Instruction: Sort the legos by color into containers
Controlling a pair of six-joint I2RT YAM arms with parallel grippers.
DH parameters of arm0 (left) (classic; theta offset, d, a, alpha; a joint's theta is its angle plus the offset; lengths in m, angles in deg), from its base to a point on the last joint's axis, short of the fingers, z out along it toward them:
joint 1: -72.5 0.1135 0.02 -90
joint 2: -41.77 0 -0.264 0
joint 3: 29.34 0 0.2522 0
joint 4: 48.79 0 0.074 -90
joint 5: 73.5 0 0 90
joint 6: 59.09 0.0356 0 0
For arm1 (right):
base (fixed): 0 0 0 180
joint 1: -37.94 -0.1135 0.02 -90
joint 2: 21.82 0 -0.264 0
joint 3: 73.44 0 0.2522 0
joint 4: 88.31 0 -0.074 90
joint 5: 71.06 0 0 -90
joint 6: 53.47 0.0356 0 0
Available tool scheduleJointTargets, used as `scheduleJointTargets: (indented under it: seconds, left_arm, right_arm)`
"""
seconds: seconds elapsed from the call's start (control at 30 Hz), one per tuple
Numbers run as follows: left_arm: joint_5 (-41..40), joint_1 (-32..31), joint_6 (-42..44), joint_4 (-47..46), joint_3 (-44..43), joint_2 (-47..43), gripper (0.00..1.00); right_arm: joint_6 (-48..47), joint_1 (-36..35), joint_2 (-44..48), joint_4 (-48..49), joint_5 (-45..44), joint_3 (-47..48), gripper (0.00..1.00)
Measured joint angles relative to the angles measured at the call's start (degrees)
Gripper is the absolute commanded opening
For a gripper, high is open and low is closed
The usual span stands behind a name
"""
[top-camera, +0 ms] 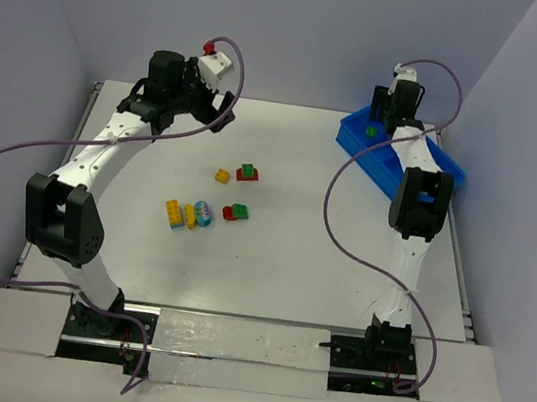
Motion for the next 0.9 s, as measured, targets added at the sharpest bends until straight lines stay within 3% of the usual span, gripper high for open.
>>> scheduleJointTargets:
  seconds: [0.07,0.33,0.6,0.77,0.9]
  left_arm:
    - [2.05,0.36,1.50,0.85,0.67,0.15,0.97]
    - [10.89,0.39,11.49,10.26,1.43,7.30,0.88]
    - [16.46,1.21,36.77,22.63,1.89,14.29,0.86]
    - [17.12,1.96,52.30,32.21,-6.20,21.71,0.84]
    - [17.12,2.35,60.63,35.11,-7.18,24.82,0.84]
  right_arm:
    - [0.29,-0.02,2.52,-0.44,0.50,-1.99,1.00]
    - [1.04,-0.04,17.76,-3.96,4.01,-6.38,1.00]
    - [0.98,-0.04,28.36,-11.47,13.87,-6.34,1.00]
    - [0.42,-0.04,29.89,-20.01,21.17,-7.25,1.00]
    - [-0.06,-0.01,32.21,-24.88,23.84,-11.55,1.00]
